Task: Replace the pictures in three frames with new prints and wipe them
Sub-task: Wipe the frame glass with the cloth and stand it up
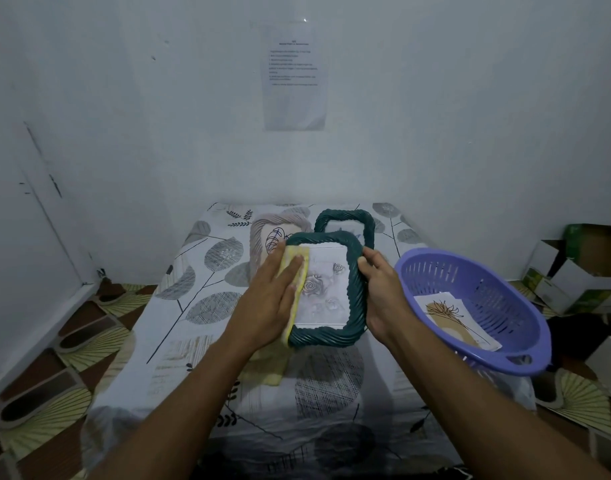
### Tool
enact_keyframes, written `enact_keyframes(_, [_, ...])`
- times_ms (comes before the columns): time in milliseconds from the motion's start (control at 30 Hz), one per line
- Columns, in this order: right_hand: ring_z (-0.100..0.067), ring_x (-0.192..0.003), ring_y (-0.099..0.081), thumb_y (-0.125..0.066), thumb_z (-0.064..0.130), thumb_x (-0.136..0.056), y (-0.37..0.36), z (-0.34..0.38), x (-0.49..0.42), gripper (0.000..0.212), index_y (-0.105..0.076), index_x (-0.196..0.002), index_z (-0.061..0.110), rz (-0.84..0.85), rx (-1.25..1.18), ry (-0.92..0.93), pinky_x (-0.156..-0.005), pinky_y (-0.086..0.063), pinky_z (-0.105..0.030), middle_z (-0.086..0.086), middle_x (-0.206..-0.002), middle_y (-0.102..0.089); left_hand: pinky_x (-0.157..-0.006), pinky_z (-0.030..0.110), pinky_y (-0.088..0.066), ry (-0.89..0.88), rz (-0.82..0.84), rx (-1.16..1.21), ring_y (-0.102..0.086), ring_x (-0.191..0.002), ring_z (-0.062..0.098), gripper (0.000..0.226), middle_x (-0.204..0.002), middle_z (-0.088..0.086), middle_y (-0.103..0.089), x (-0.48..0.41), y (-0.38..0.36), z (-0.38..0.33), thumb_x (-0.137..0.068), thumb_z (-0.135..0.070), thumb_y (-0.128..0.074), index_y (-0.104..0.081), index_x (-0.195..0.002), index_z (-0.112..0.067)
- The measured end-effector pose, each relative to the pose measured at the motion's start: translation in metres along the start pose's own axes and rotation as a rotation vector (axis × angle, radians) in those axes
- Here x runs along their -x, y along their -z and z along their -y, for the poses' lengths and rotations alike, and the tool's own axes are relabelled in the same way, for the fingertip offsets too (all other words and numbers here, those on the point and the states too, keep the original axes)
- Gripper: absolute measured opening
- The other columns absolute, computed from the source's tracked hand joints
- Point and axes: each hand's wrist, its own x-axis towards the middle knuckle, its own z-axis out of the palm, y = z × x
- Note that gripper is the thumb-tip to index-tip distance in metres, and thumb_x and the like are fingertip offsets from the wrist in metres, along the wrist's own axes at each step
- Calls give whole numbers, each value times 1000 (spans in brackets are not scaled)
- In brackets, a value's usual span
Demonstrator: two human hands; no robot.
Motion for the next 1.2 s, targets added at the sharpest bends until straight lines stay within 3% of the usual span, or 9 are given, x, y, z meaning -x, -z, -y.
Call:
enact_keyframes(100, [-28, -86, -68, -42, 11, -102, -2, -5, 3, 24, -63, -111, 14, 17, -4, -10, -81, -56, -45, -12, -101, -72, -114, 21, -12, 45, -8, 17, -4, -146, 4, 52, -161, -7, -1, 0, 1, -2, -98, -38, -27, -27, -149, -26])
enact_keyframes(200, [-26, -84, -69, -43, 10, -101, -1, -12, 6, 24, -64, -111, 14, 12, -3, -30, -74, -58, -39, -11, -100, -73, -120, 37, -9, -7, 38, -130, 1, -149, 16, 56, -161, -3, -1, -3, -2, 0, -98, -43, -19, -22, -151, -24])
enact_keyframes(300, [-28, -86, -68, -43, 10, -101, 0, -11, 3, 24, -63, -114, 12, -9, -7, -30, -78, -57, -41, -14, -104, -72, -118, 55, 3, -94, 122, -344, 11, -148, 18, 56, -161, -9, 4, 3, -10, -10, -99, -44, -10, -5, -152, -30])
enact_keyframes(467, [-31, -100, -67, -40, 11, -102, 7, -13, 0, 26, -63, -115, 14, -21, -11, -40, -91, -54, -46, -13, -112, -70, -115, 57, 3, -274, 163, -444, -4, -149, 16, 53, -161, -8, -6, 14, -22, -29, -102, -39, -13, -12, -153, -26])
enact_keyframes(667, [-29, -92, -68, -42, 11, -102, 11, -13, 2, 24, -62, -115, 12, 5, -5, -29, -86, -54, -45, -13, -108, -71, -116, 54, 8, -58, 97, -433, 7, -149, 19, 55, -161, -4, 7, 3, -17, -16, -99, -43, -6, -6, -153, -29])
enact_keyframes(833, [-28, -93, -68, -44, 14, -102, 14, -12, -1, 25, -59, -122, 15, -10, 101, -6, -80, -57, -42, -11, -110, -70, -116, 48, 8, 132, 92, -154, 27, -143, 15, 57, -153, -16, 31, 20, -17, 9, -92, -60, -2, 1, -148, -47])
enact_keyframes(933, [-25, -90, -67, -45, 14, -101, 19, -17, -2, 24, -58, -120, 17, -78, 168, 11, -69, -57, -34, -9, -110, -68, -119, 50, 0, 179, 166, -66, 21, -145, 14, 66, -156, -13, 24, 38, -31, 22, -85, -70, 9, 7, -146, -46])
enact_keyframes(1100, [-22, -84, -66, -44, 13, -102, 39, -13, -3, 24, -58, -121, 16, -158, 132, 11, -66, -53, -33, -6, -102, -69, -117, 50, 1, 214, 404, -243, 10, -148, 23, 101, -160, -6, 14, 57, -46, 41, -62, -79, 30, 2, -151, -39])
enact_keyframes(1200, [-28, -88, -68, -45, 13, -101, 46, -11, -5, 28, -60, -124, 17, -151, 113, 21, -66, -55, -34, -12, -109, -70, -117, 49, 1, 214, 473, -322, 5, -149, 21, 107, -161, -6, 9, 63, -54, 46, -58, -79, 33, 1, -151, -38])
